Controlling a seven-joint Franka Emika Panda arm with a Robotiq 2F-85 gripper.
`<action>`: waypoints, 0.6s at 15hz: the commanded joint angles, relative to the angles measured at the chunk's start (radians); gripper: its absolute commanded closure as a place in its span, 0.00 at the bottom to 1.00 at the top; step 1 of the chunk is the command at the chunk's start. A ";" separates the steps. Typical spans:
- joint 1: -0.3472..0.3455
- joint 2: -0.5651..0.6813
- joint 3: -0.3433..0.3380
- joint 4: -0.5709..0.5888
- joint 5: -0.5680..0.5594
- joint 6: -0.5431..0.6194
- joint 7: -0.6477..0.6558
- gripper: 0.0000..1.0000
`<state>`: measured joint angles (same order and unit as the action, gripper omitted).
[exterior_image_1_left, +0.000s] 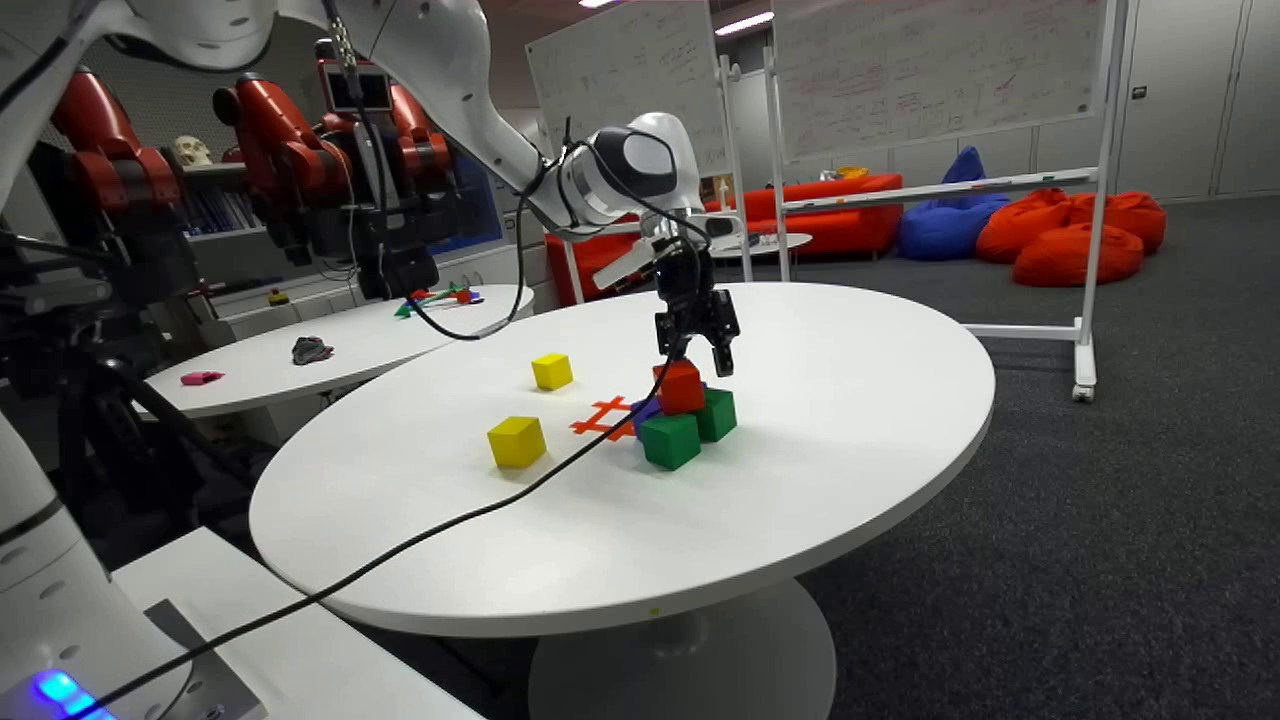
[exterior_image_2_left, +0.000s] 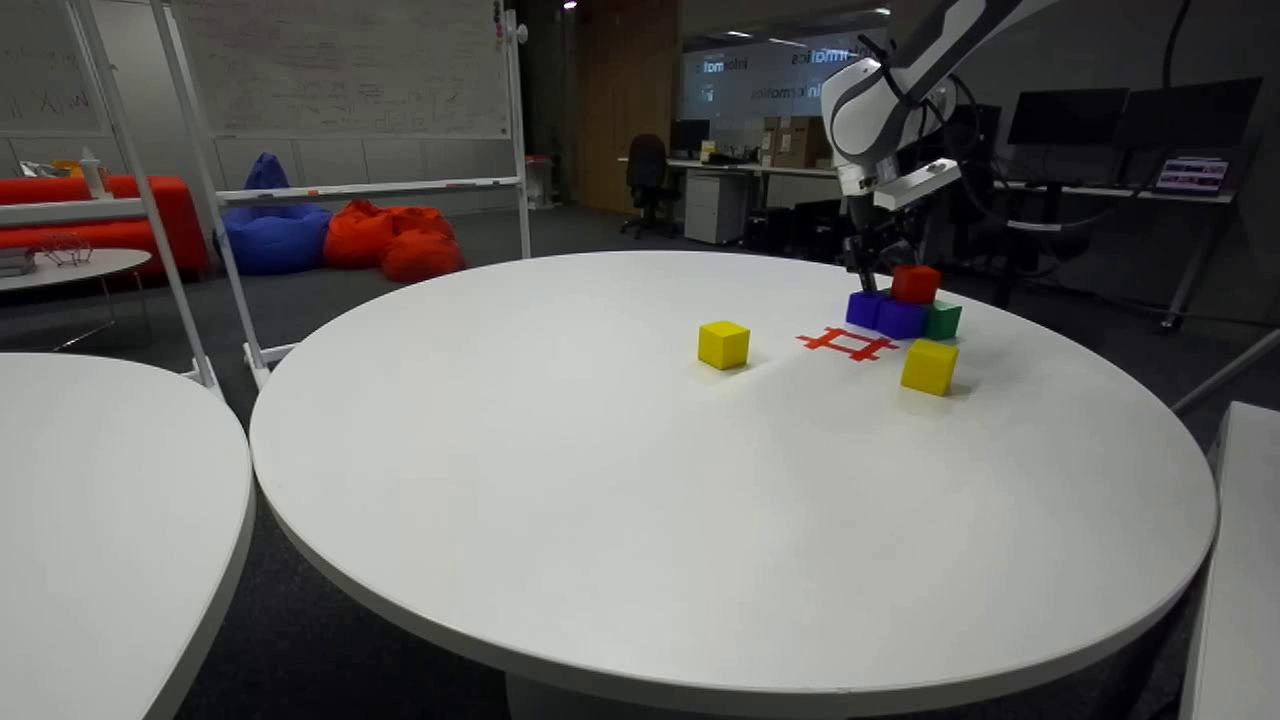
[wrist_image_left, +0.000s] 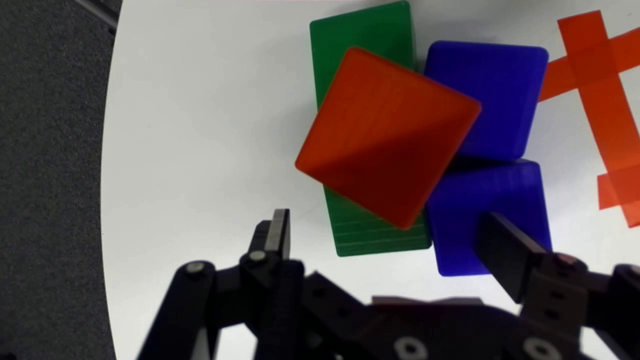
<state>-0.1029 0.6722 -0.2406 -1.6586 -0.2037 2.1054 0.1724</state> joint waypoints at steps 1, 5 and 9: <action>-0.009 0.001 0.010 0.004 -0.006 -0.004 0.003 0.00; -0.020 -0.020 0.009 -0.025 0.023 0.020 0.031 0.00; -0.024 -0.044 0.000 -0.063 0.030 0.042 0.082 0.00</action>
<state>-0.1136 0.6701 -0.2405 -1.6610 -0.1884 2.1061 0.2236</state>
